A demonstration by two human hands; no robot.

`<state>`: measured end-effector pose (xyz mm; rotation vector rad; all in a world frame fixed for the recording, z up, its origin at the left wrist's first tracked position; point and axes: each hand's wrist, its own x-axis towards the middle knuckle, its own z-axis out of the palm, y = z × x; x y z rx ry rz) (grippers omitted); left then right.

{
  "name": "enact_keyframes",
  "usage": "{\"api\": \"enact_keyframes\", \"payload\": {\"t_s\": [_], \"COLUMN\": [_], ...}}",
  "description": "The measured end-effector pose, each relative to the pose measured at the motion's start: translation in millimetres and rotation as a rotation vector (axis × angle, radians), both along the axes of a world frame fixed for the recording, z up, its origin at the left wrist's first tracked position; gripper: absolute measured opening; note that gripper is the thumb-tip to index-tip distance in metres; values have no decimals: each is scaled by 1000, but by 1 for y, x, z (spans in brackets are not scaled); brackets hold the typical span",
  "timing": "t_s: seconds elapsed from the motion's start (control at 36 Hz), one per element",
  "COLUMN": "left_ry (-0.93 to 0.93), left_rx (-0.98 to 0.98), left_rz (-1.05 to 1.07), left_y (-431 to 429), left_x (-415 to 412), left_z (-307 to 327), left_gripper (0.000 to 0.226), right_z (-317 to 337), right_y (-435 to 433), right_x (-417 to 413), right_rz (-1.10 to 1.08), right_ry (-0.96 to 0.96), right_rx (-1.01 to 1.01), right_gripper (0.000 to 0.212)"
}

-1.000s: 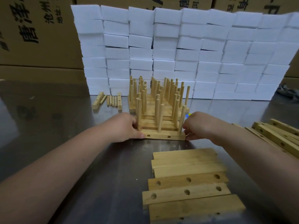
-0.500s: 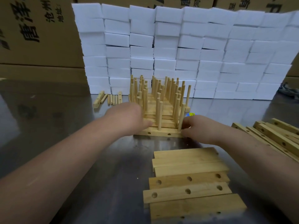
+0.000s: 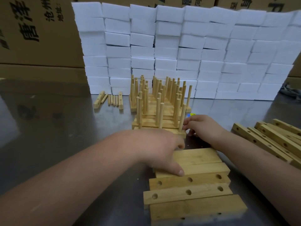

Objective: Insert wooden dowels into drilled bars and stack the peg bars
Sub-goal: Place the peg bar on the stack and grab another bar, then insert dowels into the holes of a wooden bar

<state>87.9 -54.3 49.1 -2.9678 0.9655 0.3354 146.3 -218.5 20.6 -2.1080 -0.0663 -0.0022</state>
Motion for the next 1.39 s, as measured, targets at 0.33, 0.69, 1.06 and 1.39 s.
{"api": "enact_keyframes", "payload": {"t_s": [0.33,0.69,1.06,1.39], "left_ry": [45,38,116,67], "left_rx": [-124,-316,-293,-254], "left_rz": [78,135,122,143], "left_y": [7,7,11,5], "left_x": [7,14,10,8], "left_z": [-3,-12,-8,-8], "left_gripper": [28,27,13,36], "right_z": [17,42,91,92], "right_y": [13,19,-1,10], "right_x": [-9,-21,-37,-57], "right_rz": [-84,46,38,414], "right_ry": [-231,-201,-288,-112], "right_rx": [-310,-669,-639,-810], "right_gripper": [24,20,17,30]}}
